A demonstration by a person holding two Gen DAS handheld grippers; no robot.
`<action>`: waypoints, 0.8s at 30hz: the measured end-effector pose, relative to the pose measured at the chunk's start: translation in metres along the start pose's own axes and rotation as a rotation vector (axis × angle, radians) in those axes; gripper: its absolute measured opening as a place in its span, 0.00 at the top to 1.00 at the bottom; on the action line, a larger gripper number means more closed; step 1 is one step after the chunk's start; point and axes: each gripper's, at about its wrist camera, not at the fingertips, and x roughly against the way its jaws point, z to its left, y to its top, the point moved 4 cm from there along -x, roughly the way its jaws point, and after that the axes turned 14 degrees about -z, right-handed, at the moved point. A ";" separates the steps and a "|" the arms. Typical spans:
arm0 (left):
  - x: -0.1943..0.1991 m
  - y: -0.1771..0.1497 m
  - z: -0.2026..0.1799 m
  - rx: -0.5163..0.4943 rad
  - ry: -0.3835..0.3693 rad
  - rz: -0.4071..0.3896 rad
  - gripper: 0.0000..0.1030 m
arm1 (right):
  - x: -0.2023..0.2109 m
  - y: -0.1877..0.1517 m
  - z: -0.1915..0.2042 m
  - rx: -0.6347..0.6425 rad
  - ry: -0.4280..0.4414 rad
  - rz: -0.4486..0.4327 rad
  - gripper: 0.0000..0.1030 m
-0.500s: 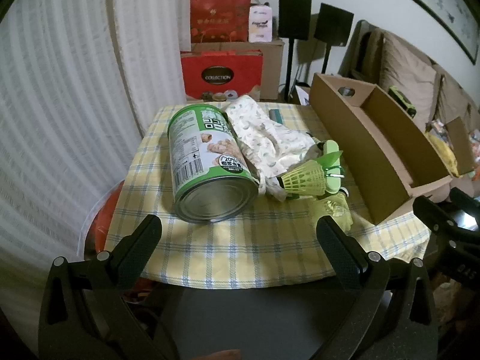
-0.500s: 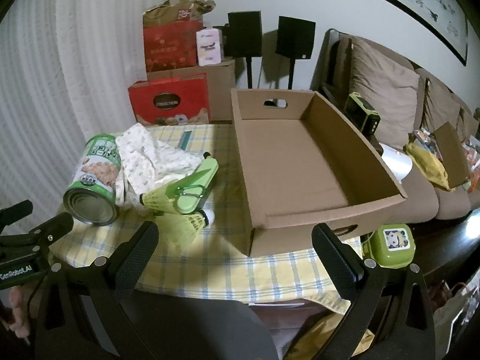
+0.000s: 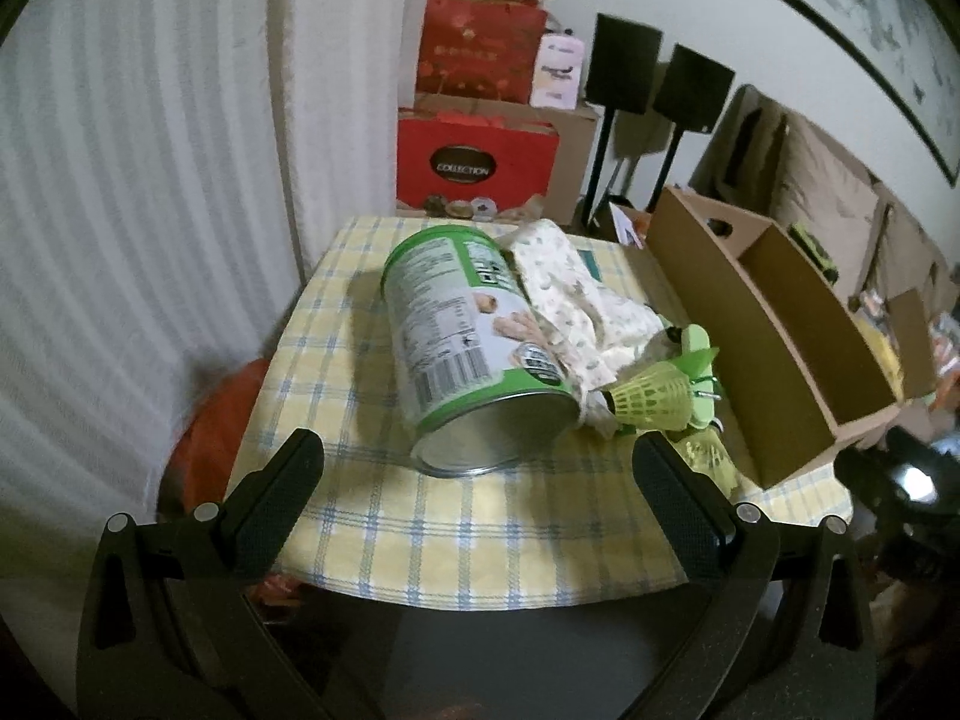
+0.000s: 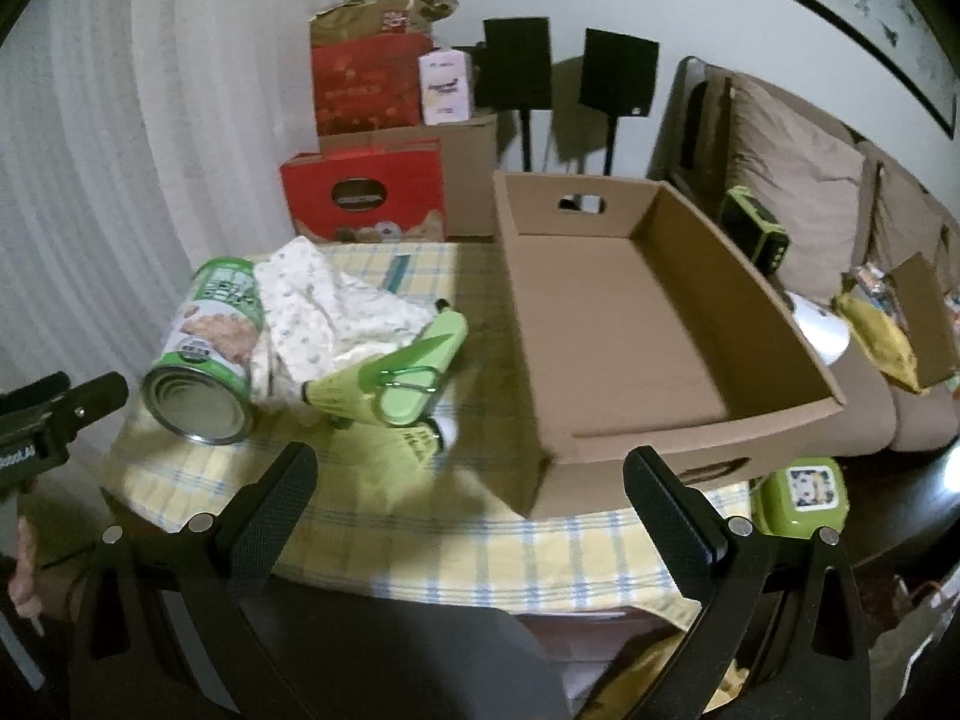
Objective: Organize objects
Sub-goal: 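Reach both tools toward the green coconut roll can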
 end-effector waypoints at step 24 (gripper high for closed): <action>-0.038 0.009 0.050 0.197 -0.093 0.055 0.01 | -0.046 0.016 0.048 -0.025 0.213 0.034 0.00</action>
